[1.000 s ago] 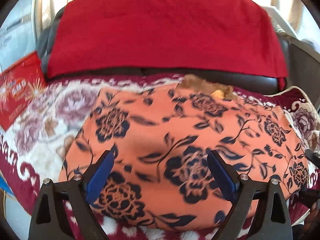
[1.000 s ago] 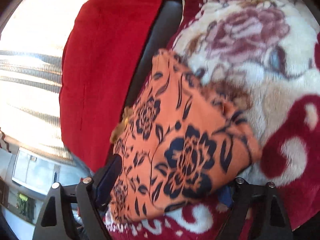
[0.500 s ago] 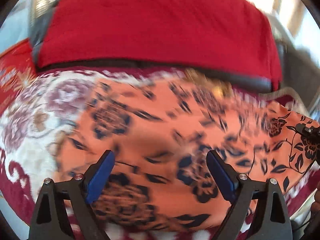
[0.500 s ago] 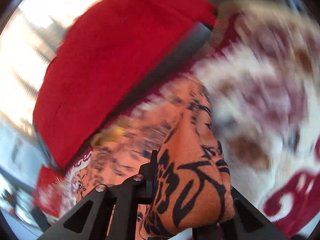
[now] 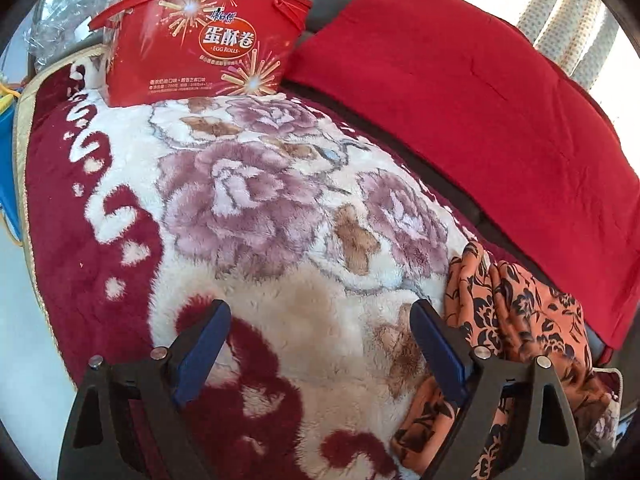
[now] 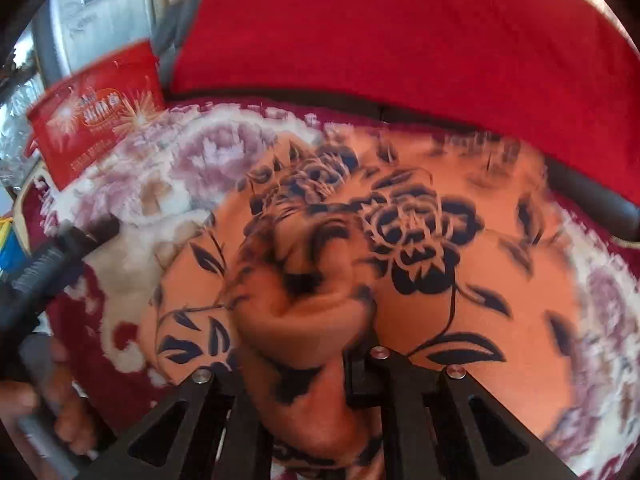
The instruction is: Fold small clothes
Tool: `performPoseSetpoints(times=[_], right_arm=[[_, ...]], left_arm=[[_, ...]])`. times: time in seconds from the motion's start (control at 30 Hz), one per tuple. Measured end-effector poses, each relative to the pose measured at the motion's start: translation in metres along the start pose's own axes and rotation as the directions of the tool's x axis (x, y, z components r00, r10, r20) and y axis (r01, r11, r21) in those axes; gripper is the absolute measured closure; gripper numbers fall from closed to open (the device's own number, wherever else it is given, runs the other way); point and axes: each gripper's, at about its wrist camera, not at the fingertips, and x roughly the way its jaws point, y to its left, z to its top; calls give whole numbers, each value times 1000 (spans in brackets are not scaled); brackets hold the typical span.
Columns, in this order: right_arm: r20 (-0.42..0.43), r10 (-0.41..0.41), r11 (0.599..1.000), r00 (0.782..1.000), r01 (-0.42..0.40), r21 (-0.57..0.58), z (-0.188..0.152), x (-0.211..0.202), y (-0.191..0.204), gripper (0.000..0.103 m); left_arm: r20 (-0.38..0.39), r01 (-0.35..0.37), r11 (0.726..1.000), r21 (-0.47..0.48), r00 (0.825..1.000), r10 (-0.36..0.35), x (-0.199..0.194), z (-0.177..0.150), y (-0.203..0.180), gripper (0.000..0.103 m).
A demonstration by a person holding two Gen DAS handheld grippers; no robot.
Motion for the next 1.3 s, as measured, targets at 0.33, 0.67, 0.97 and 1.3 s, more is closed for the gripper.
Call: performPoseSetpoints(times=[0.33, 0.67, 0.97, 1.3], right_arm=[[73, 1, 998, 997, 3, -60, 23, -29, 47, 91], [31, 1, 995, 1000, 3, -104, 6, 0, 61, 89], [8, -80, 974, 997, 79, -212, -8, 20, 94, 70], [114, 128, 991, 985, -124, -41, -48, -57, 40, 33]], left_arm=[[-3, 40, 998, -44, 999, -40, 1, 6, 13, 12], [0, 37, 998, -45, 999, -37, -2, 6, 18, 12], [3, 39, 998, -46, 999, -38, -2, 6, 17, 12], [33, 301, 953, 31, 953, -302, -32, 3, 3, 12]])
